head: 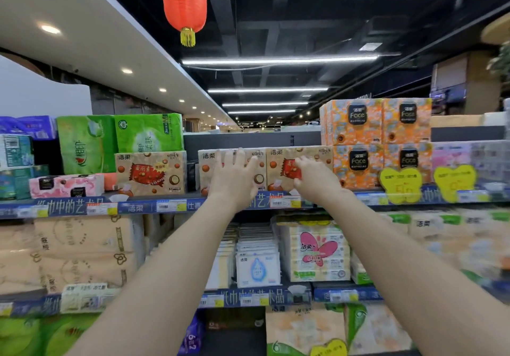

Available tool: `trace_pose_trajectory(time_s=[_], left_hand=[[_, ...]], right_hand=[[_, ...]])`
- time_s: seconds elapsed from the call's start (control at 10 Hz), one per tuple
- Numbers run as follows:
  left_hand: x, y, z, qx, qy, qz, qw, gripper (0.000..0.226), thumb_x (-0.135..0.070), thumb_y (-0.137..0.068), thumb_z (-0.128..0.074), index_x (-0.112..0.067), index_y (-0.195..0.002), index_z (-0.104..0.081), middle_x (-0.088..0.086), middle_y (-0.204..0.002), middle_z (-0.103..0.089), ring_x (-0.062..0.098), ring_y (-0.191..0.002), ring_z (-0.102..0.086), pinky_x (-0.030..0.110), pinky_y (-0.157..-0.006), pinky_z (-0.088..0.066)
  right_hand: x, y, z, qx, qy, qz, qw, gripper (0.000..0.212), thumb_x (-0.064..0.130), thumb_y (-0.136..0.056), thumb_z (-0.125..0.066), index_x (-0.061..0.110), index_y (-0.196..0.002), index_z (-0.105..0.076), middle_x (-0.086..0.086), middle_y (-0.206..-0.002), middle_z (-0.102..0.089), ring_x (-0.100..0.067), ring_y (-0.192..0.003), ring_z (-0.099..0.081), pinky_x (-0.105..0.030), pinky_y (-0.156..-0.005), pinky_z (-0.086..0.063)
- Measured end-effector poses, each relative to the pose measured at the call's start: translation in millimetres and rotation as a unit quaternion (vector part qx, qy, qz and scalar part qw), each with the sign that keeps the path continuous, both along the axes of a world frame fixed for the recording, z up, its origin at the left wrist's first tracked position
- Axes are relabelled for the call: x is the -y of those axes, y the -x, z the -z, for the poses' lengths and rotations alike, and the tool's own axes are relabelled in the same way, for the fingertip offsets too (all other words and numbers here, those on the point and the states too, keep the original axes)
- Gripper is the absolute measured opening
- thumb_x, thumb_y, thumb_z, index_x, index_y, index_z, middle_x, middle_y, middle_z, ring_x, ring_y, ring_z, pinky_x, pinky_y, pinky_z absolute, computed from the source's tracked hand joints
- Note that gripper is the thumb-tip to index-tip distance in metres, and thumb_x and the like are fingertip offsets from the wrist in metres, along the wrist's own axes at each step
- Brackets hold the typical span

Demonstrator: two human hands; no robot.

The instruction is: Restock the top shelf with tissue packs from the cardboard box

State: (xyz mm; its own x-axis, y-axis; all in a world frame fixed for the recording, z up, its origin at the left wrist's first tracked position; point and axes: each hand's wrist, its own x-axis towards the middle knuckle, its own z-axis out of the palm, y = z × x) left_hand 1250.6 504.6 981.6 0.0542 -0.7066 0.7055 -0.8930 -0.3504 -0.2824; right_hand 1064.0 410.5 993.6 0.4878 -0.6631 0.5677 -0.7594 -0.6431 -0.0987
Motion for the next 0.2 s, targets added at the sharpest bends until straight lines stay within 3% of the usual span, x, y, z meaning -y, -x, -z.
trace_pose_trajectory(time_s=[0.2], left_hand=[[-77.8,44.0,-10.8,0.013,0.006,-0.006,1.000,0.067,-0.045,-0.098,-0.054,-0.023,-0.157,-0.032,0.017,-0.166,-0.032,0.041,-0.154,-0.026,0.061,-0.127,-0.011]], right_hand=[[-88.9,41.7,-11.8,0.013,0.033,0.022,0.999,0.055,0.025,-0.099,-0.057,0.008,-0.150,-0.044,-0.011,-0.153,-0.047,-0.031,-0.135,-0.049,-0.042,-0.103,-0.047]])
